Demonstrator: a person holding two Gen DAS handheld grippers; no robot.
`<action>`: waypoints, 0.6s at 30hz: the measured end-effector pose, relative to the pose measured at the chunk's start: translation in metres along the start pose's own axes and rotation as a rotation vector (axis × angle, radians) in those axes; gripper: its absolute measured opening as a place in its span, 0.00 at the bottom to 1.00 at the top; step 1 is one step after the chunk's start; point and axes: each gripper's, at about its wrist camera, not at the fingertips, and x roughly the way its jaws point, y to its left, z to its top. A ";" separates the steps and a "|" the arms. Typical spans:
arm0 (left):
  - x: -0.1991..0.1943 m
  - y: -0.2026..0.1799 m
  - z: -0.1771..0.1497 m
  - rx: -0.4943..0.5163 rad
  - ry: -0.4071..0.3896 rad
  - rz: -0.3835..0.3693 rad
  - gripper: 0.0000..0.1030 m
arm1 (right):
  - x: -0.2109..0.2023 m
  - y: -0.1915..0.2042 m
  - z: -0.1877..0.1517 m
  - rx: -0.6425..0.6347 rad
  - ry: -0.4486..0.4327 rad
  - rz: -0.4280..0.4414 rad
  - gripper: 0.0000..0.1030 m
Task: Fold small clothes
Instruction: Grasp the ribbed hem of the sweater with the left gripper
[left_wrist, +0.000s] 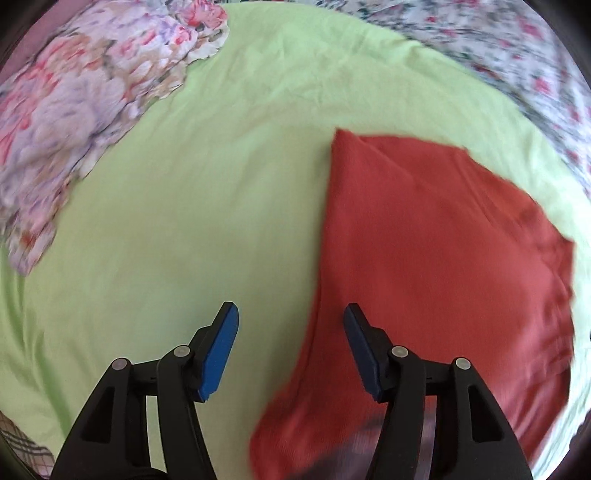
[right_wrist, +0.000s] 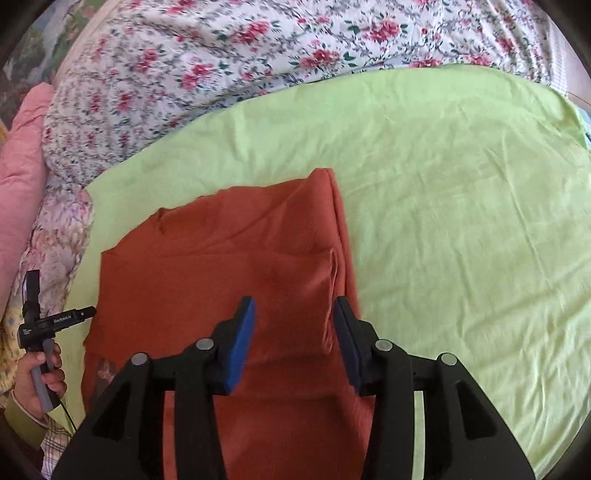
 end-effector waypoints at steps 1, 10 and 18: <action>-0.009 0.004 -0.014 0.008 0.005 -0.015 0.58 | -0.007 0.005 -0.008 0.003 -0.001 0.004 0.44; -0.048 0.010 -0.136 0.043 0.159 -0.122 0.61 | -0.060 0.021 -0.082 0.048 0.007 -0.020 0.44; -0.040 -0.027 -0.197 0.230 0.249 -0.078 0.62 | -0.085 0.031 -0.136 0.079 0.026 -0.018 0.44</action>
